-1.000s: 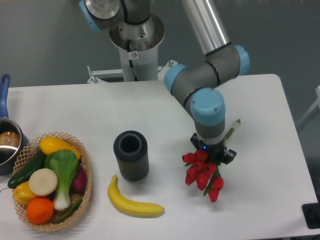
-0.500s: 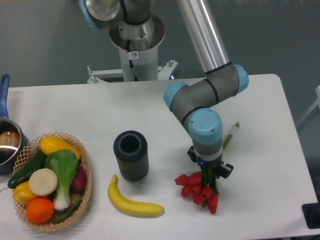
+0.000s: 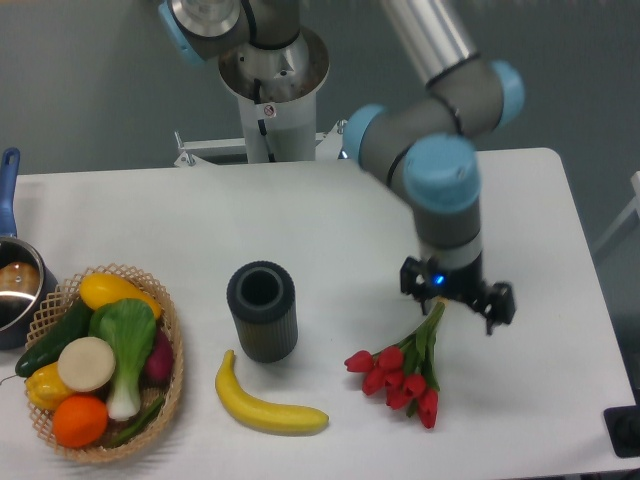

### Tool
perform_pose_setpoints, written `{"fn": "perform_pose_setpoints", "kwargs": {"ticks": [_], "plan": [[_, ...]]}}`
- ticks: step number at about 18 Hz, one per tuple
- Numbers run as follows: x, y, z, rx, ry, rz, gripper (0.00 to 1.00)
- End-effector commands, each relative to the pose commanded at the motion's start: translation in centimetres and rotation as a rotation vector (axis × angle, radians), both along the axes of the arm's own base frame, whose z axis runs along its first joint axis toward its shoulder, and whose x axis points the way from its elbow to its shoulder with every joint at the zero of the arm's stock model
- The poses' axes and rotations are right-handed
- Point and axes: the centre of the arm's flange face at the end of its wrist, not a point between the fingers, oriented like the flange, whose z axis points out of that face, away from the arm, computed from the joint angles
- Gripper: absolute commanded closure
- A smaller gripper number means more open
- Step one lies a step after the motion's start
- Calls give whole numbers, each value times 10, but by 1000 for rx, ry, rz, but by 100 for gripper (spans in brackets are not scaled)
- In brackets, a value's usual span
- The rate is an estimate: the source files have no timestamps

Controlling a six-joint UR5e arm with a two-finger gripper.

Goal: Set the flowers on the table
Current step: 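Open the gripper to release the tulips and raise it away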

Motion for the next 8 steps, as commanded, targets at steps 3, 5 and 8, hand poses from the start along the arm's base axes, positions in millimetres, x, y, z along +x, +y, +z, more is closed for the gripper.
{"fn": "perform_pose_setpoints", "kwargs": {"ticks": [3, 5, 8], "plan": [[-5, -28, 24, 34, 25, -48, 0], [-8, -45, 32, 18, 49, -70, 0], [-6, -61, 31, -6, 61, -114, 0]]}}
